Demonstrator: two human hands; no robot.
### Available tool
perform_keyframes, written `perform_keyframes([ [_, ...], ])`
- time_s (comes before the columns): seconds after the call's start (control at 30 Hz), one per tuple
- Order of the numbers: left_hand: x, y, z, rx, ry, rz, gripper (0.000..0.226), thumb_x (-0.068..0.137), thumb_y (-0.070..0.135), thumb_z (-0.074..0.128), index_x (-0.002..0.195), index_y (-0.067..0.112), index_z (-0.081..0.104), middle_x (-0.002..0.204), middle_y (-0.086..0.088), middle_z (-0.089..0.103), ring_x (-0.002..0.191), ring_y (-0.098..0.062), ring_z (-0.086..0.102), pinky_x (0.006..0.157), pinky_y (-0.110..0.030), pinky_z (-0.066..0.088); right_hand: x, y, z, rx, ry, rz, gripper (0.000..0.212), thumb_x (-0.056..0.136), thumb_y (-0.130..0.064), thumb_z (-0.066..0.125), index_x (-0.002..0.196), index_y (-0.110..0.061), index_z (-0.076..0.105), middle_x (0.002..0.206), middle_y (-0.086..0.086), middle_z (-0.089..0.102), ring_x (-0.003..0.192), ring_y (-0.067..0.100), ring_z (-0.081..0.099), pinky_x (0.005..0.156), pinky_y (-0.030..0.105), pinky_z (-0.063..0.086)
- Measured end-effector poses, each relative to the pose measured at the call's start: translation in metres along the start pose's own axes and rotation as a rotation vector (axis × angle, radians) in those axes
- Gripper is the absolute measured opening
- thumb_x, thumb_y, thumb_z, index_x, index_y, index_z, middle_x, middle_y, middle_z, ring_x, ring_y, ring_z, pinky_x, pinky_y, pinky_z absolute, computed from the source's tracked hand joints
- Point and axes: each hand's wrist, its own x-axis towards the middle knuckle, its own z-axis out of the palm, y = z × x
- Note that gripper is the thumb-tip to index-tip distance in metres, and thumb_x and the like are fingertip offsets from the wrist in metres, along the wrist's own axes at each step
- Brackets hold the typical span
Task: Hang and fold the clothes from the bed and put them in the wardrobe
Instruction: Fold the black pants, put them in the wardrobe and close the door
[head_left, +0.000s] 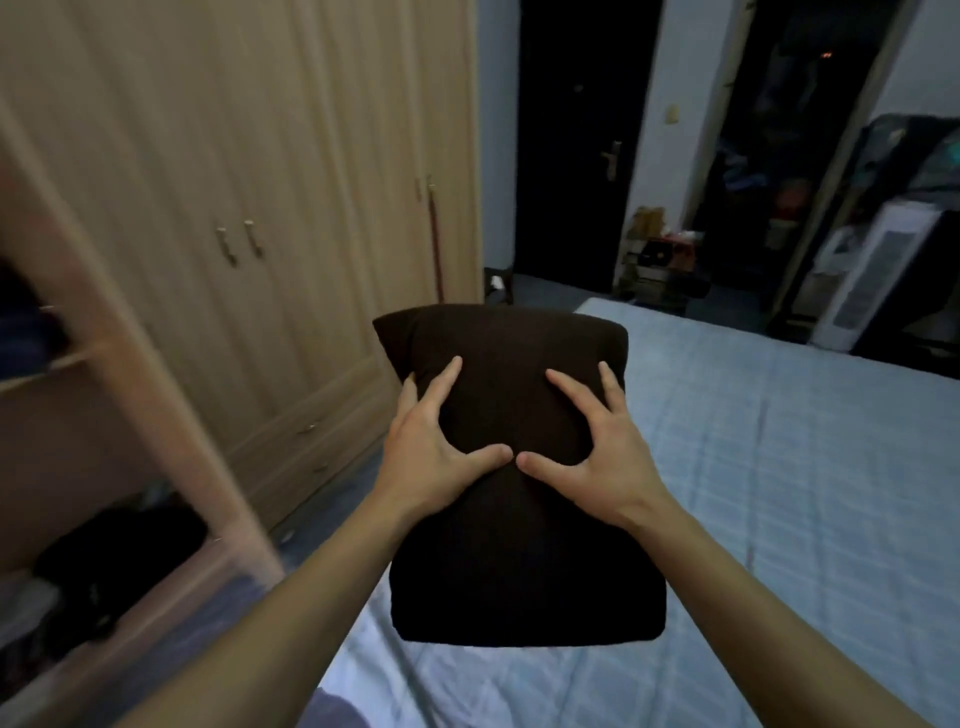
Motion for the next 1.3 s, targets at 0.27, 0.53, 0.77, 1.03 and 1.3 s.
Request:
perform_keyframes([
  [0.27, -0.051, -0.071, -0.117, 0.056, 0.238, -0.162, 0.113, 0.058, 0.06, 0.085, 0.148, 0.057, 0.017, 0.165, -0.002, 0.01, 0.151, -0.017, 0.011, 0.116, -0.035, 0.02, 0.02, -0.104, 0.093, 0.087, -0.16, -0.242, 0.094, 0.066, -0.062, 0.078, 0.143, -0.061, 0.024, 0.163, -0.016, -0.007, 0.146, 0.017, 0.025, 0.1, 0.025, 0.028],
  [0.53, -0.109, -0.167, -0.252, 0.076, 0.425, -0.27, 0.112, 0.059, 0.059, 0.086, 0.149, 0.054, 0.019, 0.165, -0.003, 0.012, 0.151, -0.018, 0.011, 0.118, -0.039, 0.022, 0.023, -0.238, 0.216, 0.121, -0.315, -0.397, 0.094, 0.066, -0.061, 0.078, 0.142, -0.061, 0.023, 0.162, -0.021, -0.009, 0.147, 0.015, 0.021, 0.112, 0.042, 0.033],
  [0.77, -0.161, -0.257, -0.345, 0.057, 0.5, -0.386, 0.112, 0.056, 0.062, 0.086, 0.146, 0.06, 0.019, 0.165, -0.001, 0.011, 0.151, -0.017, 0.01, 0.116, -0.041, 0.027, 0.006, -0.332, 0.325, 0.133, -0.417, -0.477, 0.094, 0.064, -0.063, 0.076, 0.141, -0.063, 0.023, 0.161, -0.022, -0.01, 0.148, 0.015, 0.019, 0.111, 0.043, 0.033],
  [1.03, -0.188, -0.328, -0.402, 0.027, 0.645, -0.516, 0.108, 0.058, 0.06, 0.086, 0.145, 0.059, 0.023, 0.165, -0.001, 0.011, 0.151, -0.018, 0.007, 0.116, -0.043, 0.026, 0.024, -0.403, 0.419, 0.124, -0.564, -0.602, 0.091, 0.068, -0.056, 0.08, 0.141, -0.062, 0.027, 0.163, -0.019, -0.009, 0.151, 0.014, 0.011, 0.113, 0.041, 0.031],
  [1.3, -0.159, -0.389, -0.434, 0.119, 0.685, -0.686, 0.108, 0.06, 0.056, 0.087, 0.148, 0.055, 0.024, 0.165, -0.004, 0.013, 0.152, -0.018, 0.005, 0.116, -0.043, 0.026, 0.071, -0.423, 0.519, 0.224, -0.744, -0.601, 0.089, 0.07, -0.056, 0.078, 0.142, -0.061, 0.025, 0.162, -0.02, -0.011, 0.149, 0.011, 0.012, 0.103, 0.026, 0.029],
])
